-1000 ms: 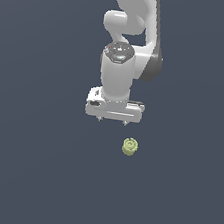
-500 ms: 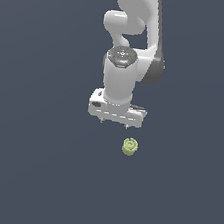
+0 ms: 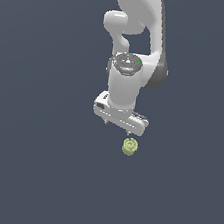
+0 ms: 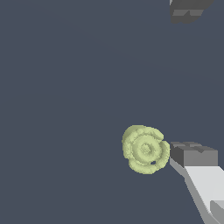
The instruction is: Pick up the object and move it to a goal position.
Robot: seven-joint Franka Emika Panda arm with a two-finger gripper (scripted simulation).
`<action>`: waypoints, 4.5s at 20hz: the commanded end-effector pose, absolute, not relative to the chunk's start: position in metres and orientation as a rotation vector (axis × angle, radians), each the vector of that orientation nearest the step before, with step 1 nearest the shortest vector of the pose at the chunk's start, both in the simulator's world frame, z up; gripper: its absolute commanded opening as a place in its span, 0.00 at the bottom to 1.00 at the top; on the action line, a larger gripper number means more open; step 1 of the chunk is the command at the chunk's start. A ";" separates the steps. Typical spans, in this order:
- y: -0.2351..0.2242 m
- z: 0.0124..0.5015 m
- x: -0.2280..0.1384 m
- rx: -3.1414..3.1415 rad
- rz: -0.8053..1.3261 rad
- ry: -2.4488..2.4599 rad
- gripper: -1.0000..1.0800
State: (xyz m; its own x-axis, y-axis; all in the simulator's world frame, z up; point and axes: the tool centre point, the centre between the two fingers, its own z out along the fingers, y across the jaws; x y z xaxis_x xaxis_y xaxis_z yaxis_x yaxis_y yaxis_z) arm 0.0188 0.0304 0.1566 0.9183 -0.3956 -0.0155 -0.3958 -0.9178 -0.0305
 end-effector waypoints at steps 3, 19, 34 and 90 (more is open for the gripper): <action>0.038 0.151 0.022 -3.007 0.018 0.797 0.96; 0.064 0.130 0.033 -2.807 0.023 1.367 0.96; 0.089 0.111 0.042 -2.528 0.013 1.854 0.96; 0.097 0.074 0.044 -2.338 0.001 2.099 0.00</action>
State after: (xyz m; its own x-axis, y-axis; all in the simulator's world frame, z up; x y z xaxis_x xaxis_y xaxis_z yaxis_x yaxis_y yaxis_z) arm 0.0440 0.0990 0.0668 0.1078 -0.9942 -0.0002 -0.9942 -0.1078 0.0015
